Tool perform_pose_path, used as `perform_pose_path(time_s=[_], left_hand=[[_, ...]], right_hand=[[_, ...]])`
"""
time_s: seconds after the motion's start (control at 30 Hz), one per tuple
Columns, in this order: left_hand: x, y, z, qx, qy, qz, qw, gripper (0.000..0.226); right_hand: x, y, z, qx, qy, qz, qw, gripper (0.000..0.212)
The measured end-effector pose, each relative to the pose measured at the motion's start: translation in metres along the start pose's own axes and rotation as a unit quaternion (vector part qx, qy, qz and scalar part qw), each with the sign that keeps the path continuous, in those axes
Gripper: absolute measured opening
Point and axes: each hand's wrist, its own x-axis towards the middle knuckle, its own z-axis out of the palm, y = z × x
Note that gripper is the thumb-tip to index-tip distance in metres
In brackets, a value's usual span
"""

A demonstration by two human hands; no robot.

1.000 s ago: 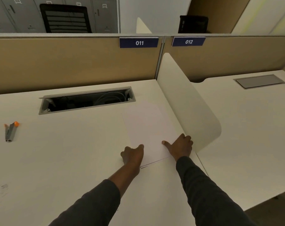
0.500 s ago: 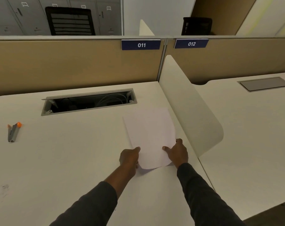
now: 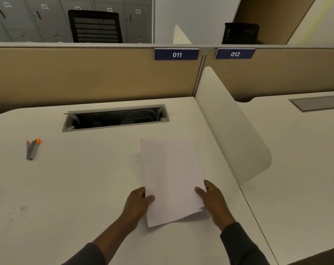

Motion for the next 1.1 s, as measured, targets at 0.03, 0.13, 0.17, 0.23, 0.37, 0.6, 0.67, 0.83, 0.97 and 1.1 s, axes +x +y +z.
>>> perform_pose_path(time_s=[0.03,0.13,0.17,0.23,0.37,0.6,0.67,0.83,0.97,1.1], left_hand=[[-0.005,-0.006,-0.009,0.0,-0.007,0.005,1.0,0.015],[-0.021,-0.023,-0.038,-0.004,-0.037,0.022,0.999,0.018],[-0.027,-0.028,-0.048,-0.008,-0.047,0.026,0.999,0.018],[-0.035,-0.036,-0.061,-0.012,-0.065,0.025,0.997,0.018],[-0.045,-0.061,-0.089,-0.006,-0.077,-0.003,0.997,0.02],[-0.036,-0.072,-0.11,-0.062,0.099,-0.034,0.993,0.027],[-0.032,-0.071,-0.115,-0.063,0.142,-0.034,0.987,0.036],[-0.028,-0.074,-0.134,-0.089,0.189,-0.035,0.977,0.04],[-0.03,-0.081,-0.145,-0.148,0.172,-0.037,0.973,0.029],[-0.038,-0.076,-0.158,-0.192,0.112,-0.039,0.974,0.006]], right_hand=[[-0.006,-0.002,0.002,0.01,-0.018,0.004,1.0,0.016],[-0.023,-0.005,0.006,0.102,-0.075,0.056,0.99,0.02],[-0.027,-0.005,0.008,0.131,-0.092,0.068,0.985,0.023],[-0.032,-0.004,0.012,0.156,-0.111,0.091,0.977,0.026],[-0.041,-0.006,0.041,0.089,-0.123,0.092,0.984,0.021],[-0.058,-0.022,0.082,0.043,-0.109,0.039,0.992,0.011],[-0.062,-0.025,0.088,0.046,-0.108,0.03,0.993,0.01],[-0.067,-0.034,0.095,0.07,-0.117,0.018,0.99,0.015],[-0.07,-0.037,0.099,0.059,-0.128,0.013,0.99,0.019],[-0.075,-0.045,0.106,0.067,-0.143,0.001,0.987,0.019]])
